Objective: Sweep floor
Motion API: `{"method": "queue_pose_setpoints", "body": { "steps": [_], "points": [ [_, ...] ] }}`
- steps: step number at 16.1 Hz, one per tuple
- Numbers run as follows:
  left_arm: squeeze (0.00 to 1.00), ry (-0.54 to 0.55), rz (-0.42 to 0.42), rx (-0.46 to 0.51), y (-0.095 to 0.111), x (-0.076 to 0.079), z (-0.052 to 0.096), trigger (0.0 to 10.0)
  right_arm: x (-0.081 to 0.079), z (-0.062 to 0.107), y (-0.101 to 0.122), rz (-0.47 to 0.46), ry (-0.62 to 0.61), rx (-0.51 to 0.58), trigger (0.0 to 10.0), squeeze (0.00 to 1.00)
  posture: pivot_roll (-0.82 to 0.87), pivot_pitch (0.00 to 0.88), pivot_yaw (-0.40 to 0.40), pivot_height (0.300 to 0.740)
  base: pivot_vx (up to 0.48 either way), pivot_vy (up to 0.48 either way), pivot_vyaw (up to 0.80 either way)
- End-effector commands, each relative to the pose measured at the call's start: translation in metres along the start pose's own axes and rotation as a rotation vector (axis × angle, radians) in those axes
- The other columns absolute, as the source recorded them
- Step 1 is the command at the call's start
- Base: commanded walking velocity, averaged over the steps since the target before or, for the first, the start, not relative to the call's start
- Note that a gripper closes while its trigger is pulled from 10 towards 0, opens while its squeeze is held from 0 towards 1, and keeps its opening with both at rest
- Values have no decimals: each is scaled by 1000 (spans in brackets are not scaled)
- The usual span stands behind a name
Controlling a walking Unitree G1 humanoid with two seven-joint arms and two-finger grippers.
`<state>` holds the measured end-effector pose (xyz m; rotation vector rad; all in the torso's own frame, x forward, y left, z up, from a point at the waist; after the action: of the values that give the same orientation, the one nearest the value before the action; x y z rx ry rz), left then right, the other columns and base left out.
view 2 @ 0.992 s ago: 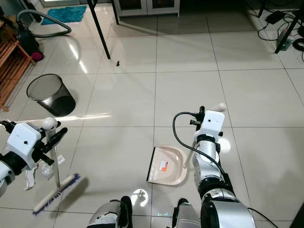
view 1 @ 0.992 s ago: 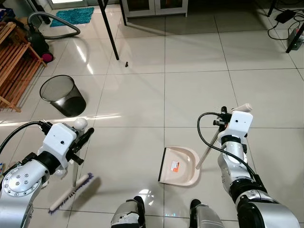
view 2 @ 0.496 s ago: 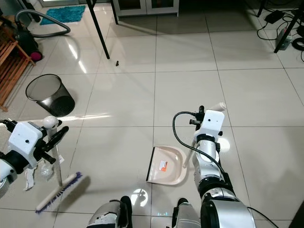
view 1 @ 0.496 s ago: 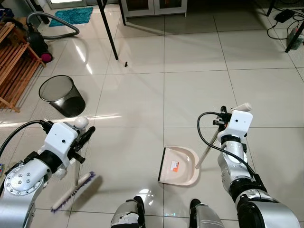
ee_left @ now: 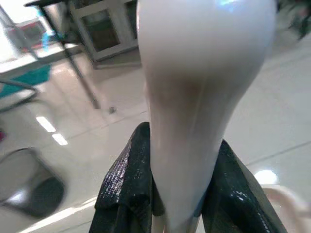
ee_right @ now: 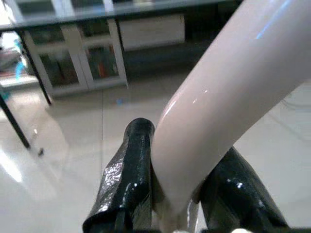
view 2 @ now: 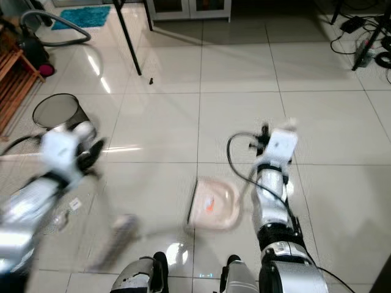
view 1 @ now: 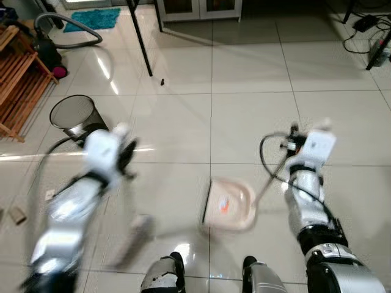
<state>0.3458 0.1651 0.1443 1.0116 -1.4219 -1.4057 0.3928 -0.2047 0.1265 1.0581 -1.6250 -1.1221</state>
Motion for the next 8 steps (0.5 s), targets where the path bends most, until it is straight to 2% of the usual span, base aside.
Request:
{"method": "queue_pose_setpoints", "body": {
  "steps": [1, 3, 4, 5, 6, 7, 8],
  "points": [
    [0, -37, -24, 13, 6, 13, -11, 10000, 0, -1, 27, -11, 20, 67, 0, 0, -44, 117, 87, 740, 0, 0, 0],
    [0, -77, -60, 30, 12, 29, -22, 10000, 5, 5, 37, -43, 7, 56, 0, 0, -63, 97, 94, 740, 0, 0, 0],
    [0, -71, -61, 38, 15, 30, -24, 10000, 5, 7, 40, -50, 12, 52, 0, 0, -67, 96, 92, 740, 0, 0, 0],
    [0, -59, -84, 50, 22, 29, -26, 10000, 2, 9, 48, -53, 31, 53, 8549, 0, -68, 92, 82, 740, 0, 0, 0],
    [0, -59, -109, 49, 24, 29, -24, 10000, -2, 11, 55, -54, 52, 54, 10000, 0, -69, 90, 79, 740, 0, 0, 0],
    [0, -47, -134, 34, 24, 27, -22, 10000, -4, 13, 60, -52, 67, 57, 10000, 0, -69, 88, 75, 740, 0, 0, 0],
    [0, -31, -163, 35, 27, 26, -18, 10000, -17, 16, 68, -5, 145, 37, 10000, 0, -60, 79, 51, 740, 0, 0, 0]
  ]
}}
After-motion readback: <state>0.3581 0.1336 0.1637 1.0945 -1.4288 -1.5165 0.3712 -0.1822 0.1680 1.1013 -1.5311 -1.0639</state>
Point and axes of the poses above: a point about 5 cm out from each wrist's last joint towards the gripper, its own z axis pointing back from the gripper into the wrist, its own y axis along the axis of the wrist's last joint, x = y × z, the point moved 6 cm from there along -z, pointing out of the wrist towards the gripper, and after that the axes turned 14 degrees about z, right-handed, at the moved point
